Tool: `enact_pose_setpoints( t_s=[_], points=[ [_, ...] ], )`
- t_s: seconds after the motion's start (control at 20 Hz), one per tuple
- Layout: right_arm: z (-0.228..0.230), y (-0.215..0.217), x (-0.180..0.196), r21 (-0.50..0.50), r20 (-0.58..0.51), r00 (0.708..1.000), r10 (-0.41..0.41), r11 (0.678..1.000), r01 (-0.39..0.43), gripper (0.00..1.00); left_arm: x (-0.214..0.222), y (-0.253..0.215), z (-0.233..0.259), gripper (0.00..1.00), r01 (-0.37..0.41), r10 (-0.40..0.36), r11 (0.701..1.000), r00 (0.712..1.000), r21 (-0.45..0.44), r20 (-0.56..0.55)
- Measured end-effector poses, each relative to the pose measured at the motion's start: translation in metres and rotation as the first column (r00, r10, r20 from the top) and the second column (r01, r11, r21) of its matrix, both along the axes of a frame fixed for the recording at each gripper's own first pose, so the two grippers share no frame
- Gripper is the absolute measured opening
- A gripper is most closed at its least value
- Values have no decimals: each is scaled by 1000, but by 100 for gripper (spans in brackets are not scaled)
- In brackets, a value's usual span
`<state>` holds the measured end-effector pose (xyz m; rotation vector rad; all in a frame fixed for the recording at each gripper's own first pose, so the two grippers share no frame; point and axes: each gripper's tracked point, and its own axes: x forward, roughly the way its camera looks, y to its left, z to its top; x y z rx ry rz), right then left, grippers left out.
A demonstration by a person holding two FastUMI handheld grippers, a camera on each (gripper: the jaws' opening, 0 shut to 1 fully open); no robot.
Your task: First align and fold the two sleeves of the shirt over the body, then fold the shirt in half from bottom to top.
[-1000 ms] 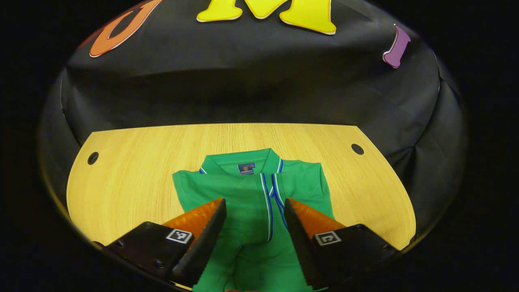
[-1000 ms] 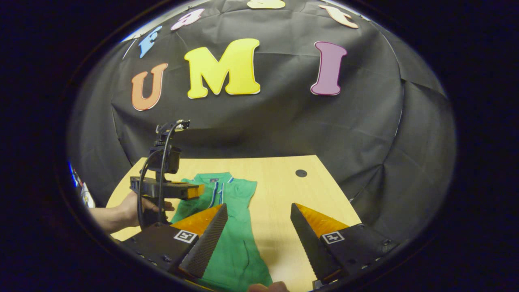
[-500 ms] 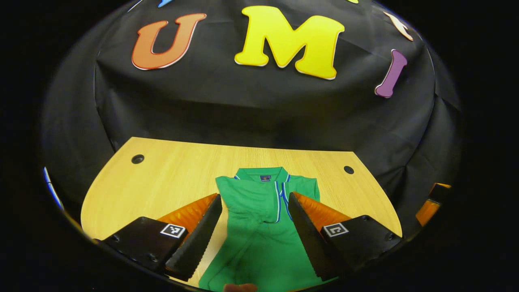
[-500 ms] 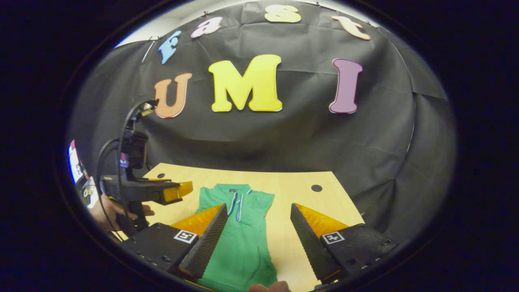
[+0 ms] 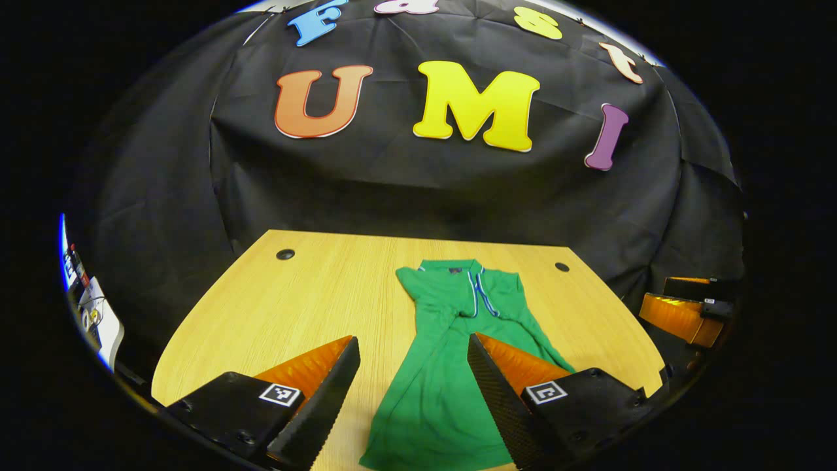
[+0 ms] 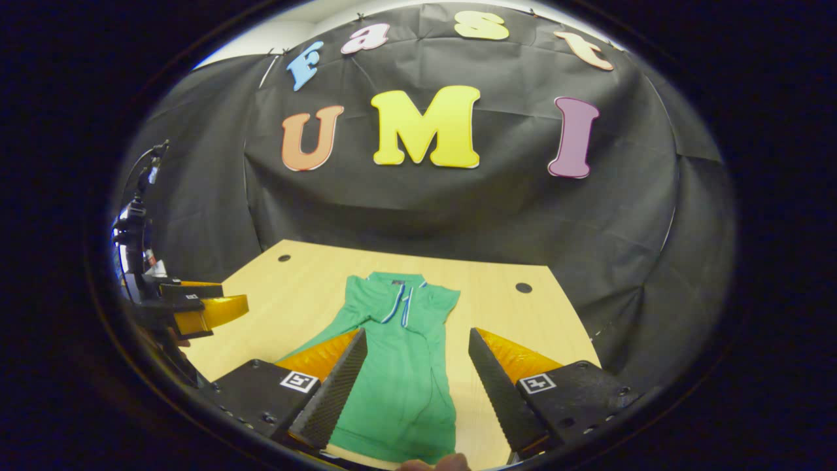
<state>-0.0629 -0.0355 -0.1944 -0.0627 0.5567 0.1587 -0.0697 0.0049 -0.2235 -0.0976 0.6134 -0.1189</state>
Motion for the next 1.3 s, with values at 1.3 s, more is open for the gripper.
enact_pose_setpoints(
  t_s=[1.3],
  points=[
    [-235,-82,-132,-123,-570,814,-117,991,57,96,-125,15,-166,100,126,-124,992,892,-24,-435]
  ],
)
